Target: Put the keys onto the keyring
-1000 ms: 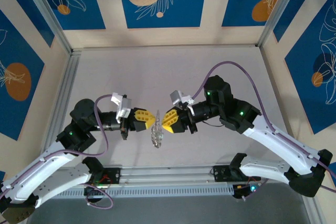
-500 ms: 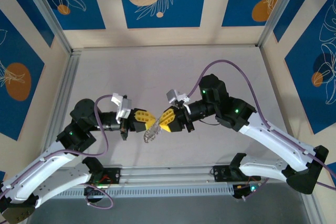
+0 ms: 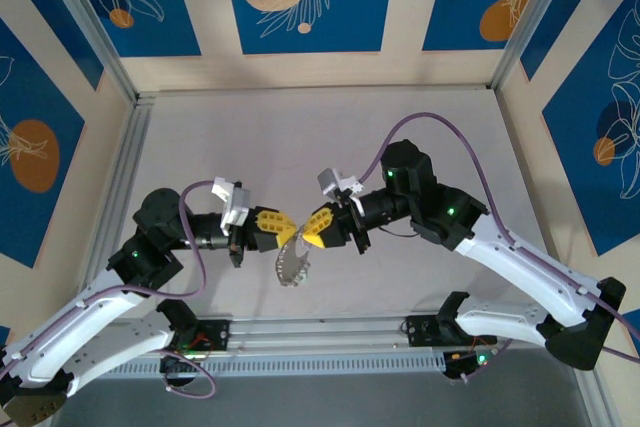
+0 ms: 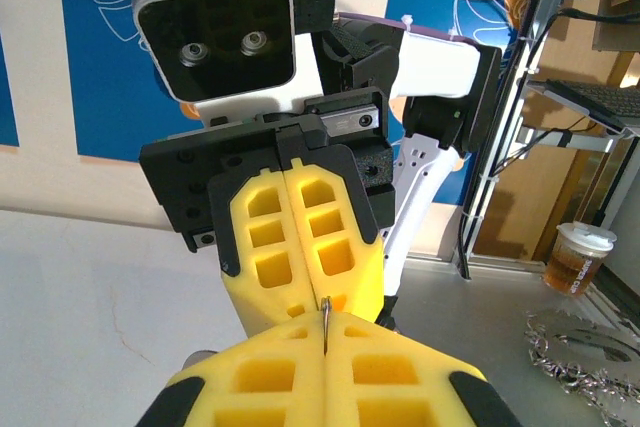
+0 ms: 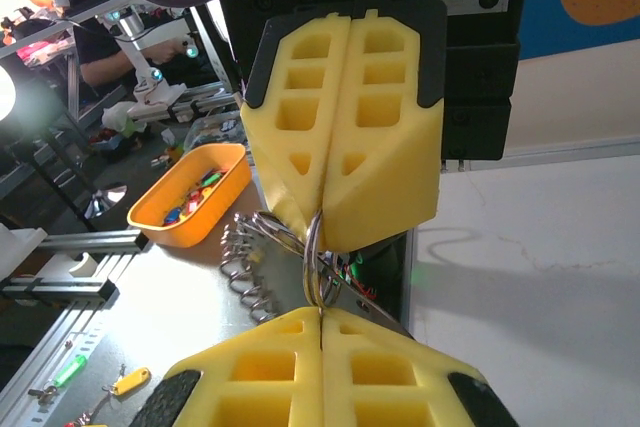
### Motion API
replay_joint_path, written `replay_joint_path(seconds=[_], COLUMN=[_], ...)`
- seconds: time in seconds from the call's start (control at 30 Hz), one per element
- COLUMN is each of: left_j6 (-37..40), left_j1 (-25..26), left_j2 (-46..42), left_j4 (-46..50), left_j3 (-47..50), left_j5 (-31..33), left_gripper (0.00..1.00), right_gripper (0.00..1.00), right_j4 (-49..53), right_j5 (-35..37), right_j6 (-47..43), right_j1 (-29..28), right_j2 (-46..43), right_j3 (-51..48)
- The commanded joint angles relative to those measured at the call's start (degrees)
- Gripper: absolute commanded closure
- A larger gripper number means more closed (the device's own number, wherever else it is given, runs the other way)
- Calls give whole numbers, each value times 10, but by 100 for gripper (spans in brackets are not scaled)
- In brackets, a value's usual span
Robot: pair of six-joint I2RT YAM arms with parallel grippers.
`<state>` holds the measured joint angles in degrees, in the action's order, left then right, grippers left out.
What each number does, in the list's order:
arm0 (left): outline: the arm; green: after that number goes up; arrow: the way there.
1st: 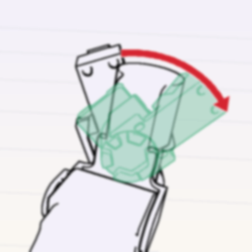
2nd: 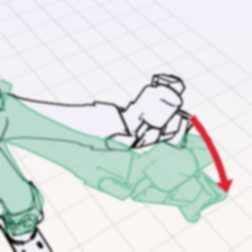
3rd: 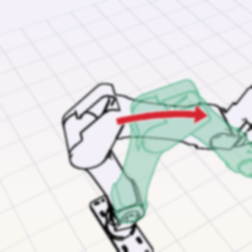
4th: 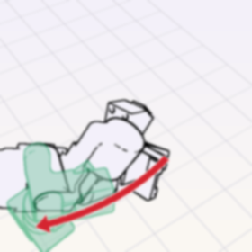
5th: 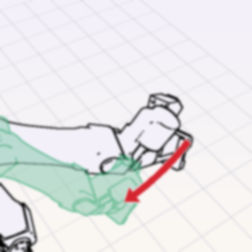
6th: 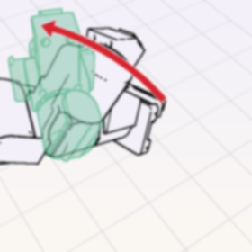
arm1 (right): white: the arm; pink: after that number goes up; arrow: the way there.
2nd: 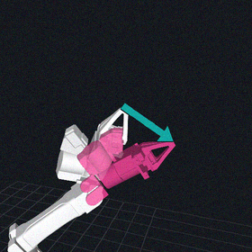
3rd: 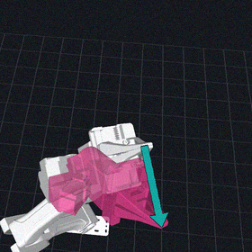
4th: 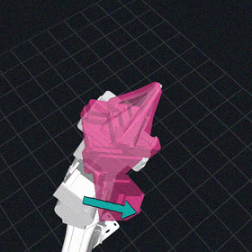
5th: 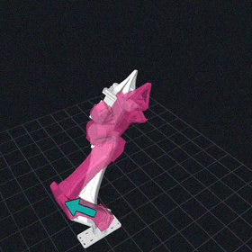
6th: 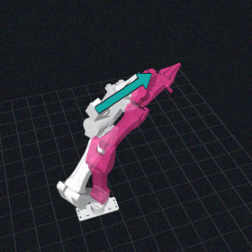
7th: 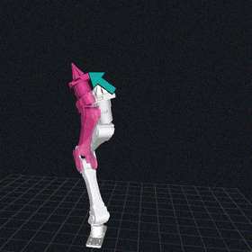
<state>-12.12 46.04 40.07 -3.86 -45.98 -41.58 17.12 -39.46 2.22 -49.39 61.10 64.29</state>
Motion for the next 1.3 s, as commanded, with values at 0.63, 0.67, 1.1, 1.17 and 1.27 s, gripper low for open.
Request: replay_joint_path(seconds=[0.63, 0.67, 1.1, 1.17, 1.27], left_j6=[-20, -20, -5, -4, -7], left_j1=[2, 2, 1, 1, 2], left_j2=[-21, -22, -29, -26, -17], left_j4=[-53, -53, -24, -25, -35], left_j3=[12, 13, 10, 10, 9], left_j5=[-21, -20, -3, -3, -7], left_gripper=[100, 100, 100, 100, 100], right_gripper=[100, 100, 71, 71, 69], right_j4=[-92, -96, -37, -53, -80], right_j5=[-29, -32, 74, 84, 76], right_j6=[70, 72, 1, 2, 9], right_j1=[16, 16, 18, 19, 17], right_j2=[59, 59, -38, -59, -65], right_j3=[6, 4, -25, -40, -51])
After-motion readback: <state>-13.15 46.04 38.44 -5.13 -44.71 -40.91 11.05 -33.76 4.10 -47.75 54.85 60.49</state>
